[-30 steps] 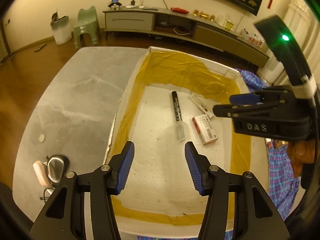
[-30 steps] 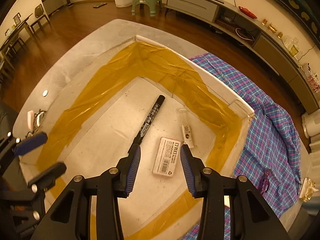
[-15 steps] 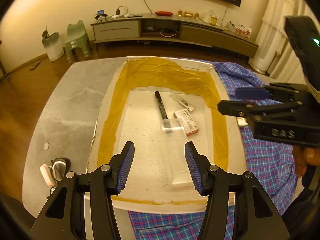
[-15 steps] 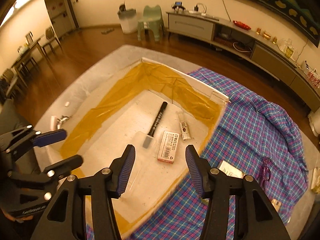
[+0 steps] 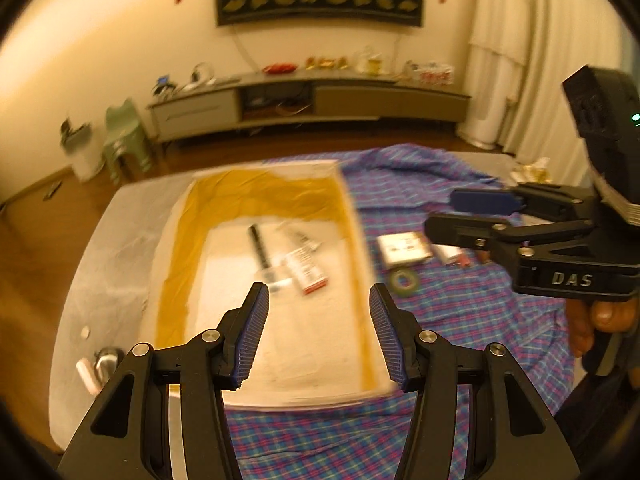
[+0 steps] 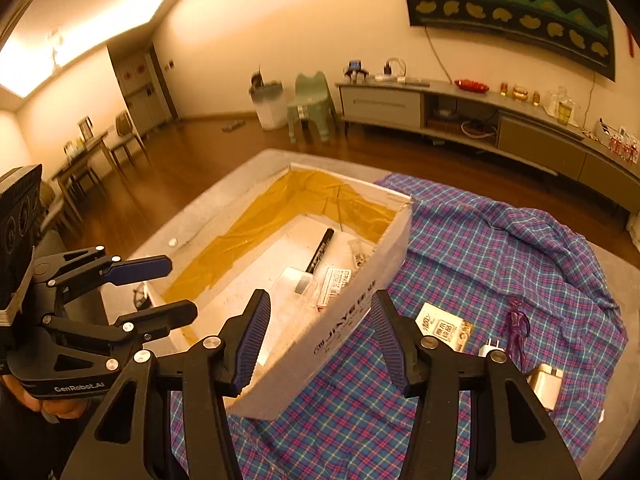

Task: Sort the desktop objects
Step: 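Move both grippers back from the bin over the cloth, then grasp the gold tin box with the right gripper while the left grasps the white charger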

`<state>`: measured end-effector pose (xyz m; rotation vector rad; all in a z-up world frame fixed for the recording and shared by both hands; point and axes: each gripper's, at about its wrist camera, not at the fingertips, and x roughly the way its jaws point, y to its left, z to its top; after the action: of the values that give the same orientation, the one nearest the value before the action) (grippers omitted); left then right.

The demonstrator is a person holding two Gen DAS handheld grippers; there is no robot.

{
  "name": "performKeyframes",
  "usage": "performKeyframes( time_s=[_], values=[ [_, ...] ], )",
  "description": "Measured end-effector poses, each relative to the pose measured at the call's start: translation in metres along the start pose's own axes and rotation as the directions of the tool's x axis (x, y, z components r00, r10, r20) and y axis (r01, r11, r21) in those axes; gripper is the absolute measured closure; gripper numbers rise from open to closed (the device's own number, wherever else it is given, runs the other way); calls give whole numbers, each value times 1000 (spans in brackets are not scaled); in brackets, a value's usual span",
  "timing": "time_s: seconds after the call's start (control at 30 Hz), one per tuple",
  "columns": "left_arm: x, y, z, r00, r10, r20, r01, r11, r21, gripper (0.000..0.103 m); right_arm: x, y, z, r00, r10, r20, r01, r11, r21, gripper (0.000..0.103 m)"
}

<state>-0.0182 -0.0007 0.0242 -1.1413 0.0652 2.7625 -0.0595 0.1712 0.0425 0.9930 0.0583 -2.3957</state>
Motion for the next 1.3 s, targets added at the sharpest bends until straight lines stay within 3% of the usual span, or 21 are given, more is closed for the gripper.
performKeyframes(
  time_s=[0.17,0.3,0.5,0.6,0.77,1.0,1.07,1.17,1.3],
  values=[
    [2,-39,2,998,-67,5,67,995,73,47,-33,-38,-25,995,-41,91,35,997,67,43],
    [20,-68,1,996,-84,-41,88,990,114,47,-49,-82,-42,989,-110,95,95,984,152,41],
    [55,-109,-1,987,-110,-115,126,982,138,47,-36,-152,-73,980,-201,-3,193,941,279,41],
    [73,-124,-4,982,-113,-151,132,983,129,47,-24,-169,-84,970,-237,-63,245,932,267,41],
    [111,-138,1,966,-153,-208,166,985,48,48,1,-192,-101,930,-334,-156,363,903,231,32],
    [168,-172,21,957,-186,-221,187,982,-16,48,34,-217,-111,892,-404,-204,438,883,168,32],
    [185,-178,26,958,-181,-222,180,983,-24,47,44,-226,-114,894,-386,-228,426,889,167,34],
    [211,-179,31,958,-153,-242,145,988,-50,47,50,-233,-117,900,-360,-244,407,896,178,53],
    [238,-176,35,947,-174,-269,149,983,-110,47,49,-239,-119,908,-343,-241,390,902,186,53]
  ],
)
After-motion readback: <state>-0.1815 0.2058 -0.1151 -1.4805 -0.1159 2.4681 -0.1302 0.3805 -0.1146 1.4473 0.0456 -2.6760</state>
